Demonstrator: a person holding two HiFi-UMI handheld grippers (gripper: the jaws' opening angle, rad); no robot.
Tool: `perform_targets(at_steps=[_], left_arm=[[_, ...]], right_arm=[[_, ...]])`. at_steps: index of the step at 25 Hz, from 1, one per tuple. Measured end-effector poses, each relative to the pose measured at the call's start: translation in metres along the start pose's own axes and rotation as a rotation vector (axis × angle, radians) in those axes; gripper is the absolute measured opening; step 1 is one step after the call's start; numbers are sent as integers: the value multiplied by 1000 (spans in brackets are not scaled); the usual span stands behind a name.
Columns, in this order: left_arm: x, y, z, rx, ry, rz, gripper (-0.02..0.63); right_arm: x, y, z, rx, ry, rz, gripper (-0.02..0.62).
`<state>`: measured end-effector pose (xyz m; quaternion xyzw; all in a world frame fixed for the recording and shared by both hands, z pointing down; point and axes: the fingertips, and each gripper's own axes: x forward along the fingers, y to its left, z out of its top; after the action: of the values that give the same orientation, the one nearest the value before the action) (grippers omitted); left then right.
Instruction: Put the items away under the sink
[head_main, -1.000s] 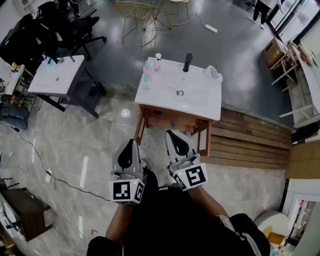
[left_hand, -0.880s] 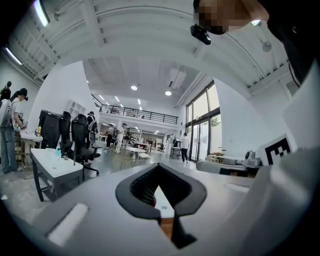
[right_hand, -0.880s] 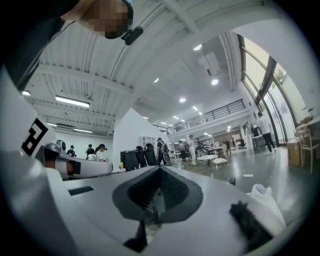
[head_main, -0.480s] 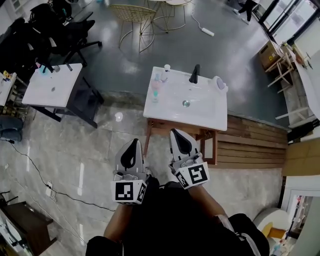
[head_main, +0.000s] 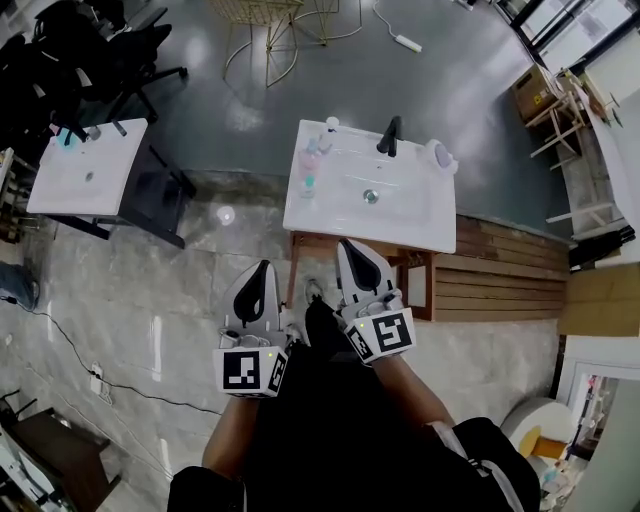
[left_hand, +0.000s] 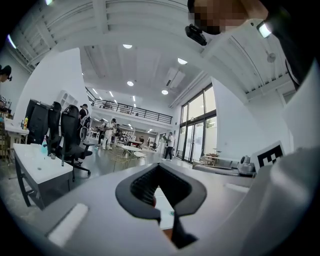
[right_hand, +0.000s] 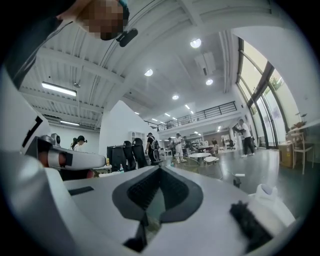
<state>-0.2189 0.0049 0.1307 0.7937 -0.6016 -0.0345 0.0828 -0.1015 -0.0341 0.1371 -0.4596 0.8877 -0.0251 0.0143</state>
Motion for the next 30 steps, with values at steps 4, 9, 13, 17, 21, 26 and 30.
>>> perform_targets(at_steps=[4,9,13,17,21,26,30], left_arm=[[23,10,-8,3,14,0,8],[62,22,-20,-3,33,1,8],[92,30,-32,-8,52,-3,8],[116,36,-49,-10,73,-3,8],[132,44,-67,-24,69,12,8],[152,55,-94,-32,96,35,8],[164,62,-108,-54,99,48,8]], right_arm=[[24,-12,-15,5,18,3,9],[57,-29,-36,20,45,10,9],[80,-46,-55,27,68,6,9],[98,-58,-80,42,106,7,9],[110,-65,-106,53,139,15,11],[127,-73,-135,51,166,27,11],[138,-83,-156,43,189,26,15]])
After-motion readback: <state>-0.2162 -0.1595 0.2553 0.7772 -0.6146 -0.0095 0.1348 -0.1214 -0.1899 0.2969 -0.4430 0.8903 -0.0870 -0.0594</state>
